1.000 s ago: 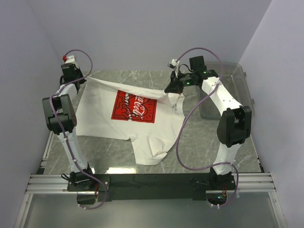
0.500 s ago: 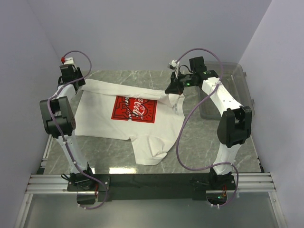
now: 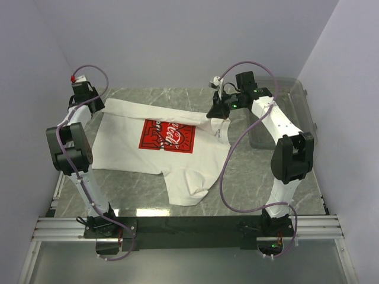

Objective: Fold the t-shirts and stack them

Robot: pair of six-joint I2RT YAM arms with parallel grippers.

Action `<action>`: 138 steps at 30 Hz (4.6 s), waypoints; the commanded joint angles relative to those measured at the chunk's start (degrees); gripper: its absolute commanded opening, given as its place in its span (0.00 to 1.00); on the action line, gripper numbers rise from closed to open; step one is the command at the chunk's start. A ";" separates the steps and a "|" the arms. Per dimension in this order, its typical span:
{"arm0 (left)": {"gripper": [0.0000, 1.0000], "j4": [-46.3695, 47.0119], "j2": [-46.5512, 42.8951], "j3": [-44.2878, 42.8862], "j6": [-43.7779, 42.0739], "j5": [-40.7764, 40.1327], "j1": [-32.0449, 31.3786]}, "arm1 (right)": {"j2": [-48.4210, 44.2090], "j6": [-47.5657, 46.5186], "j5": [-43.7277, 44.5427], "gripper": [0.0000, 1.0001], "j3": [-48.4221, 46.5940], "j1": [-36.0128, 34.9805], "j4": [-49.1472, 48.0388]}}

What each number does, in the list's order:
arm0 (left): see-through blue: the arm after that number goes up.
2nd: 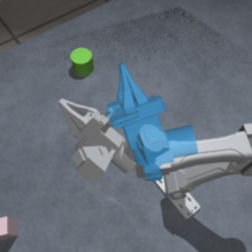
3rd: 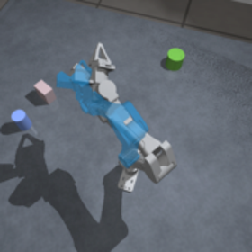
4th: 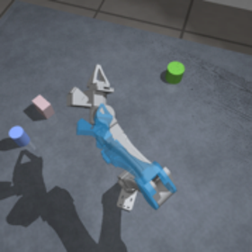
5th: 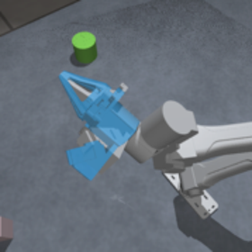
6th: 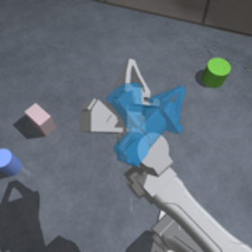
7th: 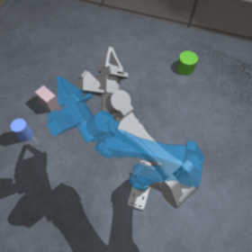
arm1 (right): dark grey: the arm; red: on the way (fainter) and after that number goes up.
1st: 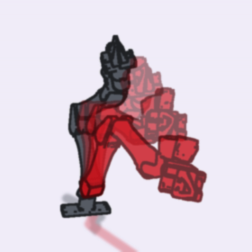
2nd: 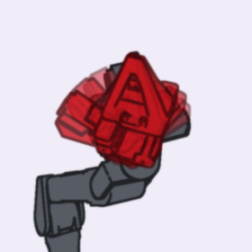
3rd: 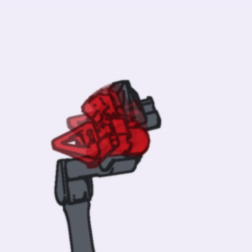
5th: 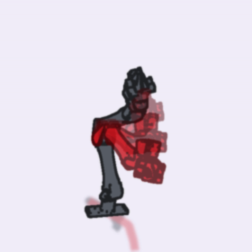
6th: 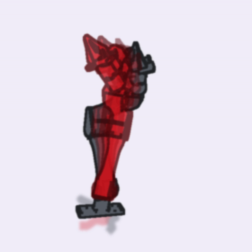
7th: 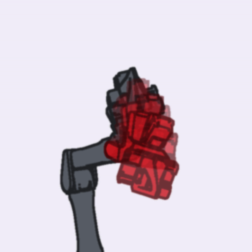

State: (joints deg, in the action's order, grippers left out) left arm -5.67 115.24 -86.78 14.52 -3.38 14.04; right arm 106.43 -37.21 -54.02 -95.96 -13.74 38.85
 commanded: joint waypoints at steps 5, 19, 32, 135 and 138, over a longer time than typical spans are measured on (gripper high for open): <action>0.51 -1.53 -6.08 1.09 -0.46 0.12 0.99 | -2.28 -2.34 -1.96 0.00 -1.16 0.11 2.02; 0.51 -1.36 -12.23 5.74 0.68 2.32 1.87 | -2.81 -18.93 0.93 0.22 3.92 -5.76 16.67; 0.64 -1.80 -24.70 13.39 8.83 6.69 3.62 | -0.36 11.25 11.99 0.58 5.01 -6.13 0.18; 0.69 -6.98 -37.81 29.39 12.81 32.11 6.79 | 18.80 25.08 34.05 0.52 -9.76 -26.15 3.77; 0.69 -7.42 -37.02 30.00 13.33 32.56 6.26 | 20.22 24.91 37.93 0.52 -10.91 -27.83 3.34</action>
State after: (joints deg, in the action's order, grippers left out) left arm -12.69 77.91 -57.32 26.48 25.98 20.97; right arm 124.46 -11.20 -21.85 -104.44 -39.79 41.87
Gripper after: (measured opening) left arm 0.689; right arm 0.521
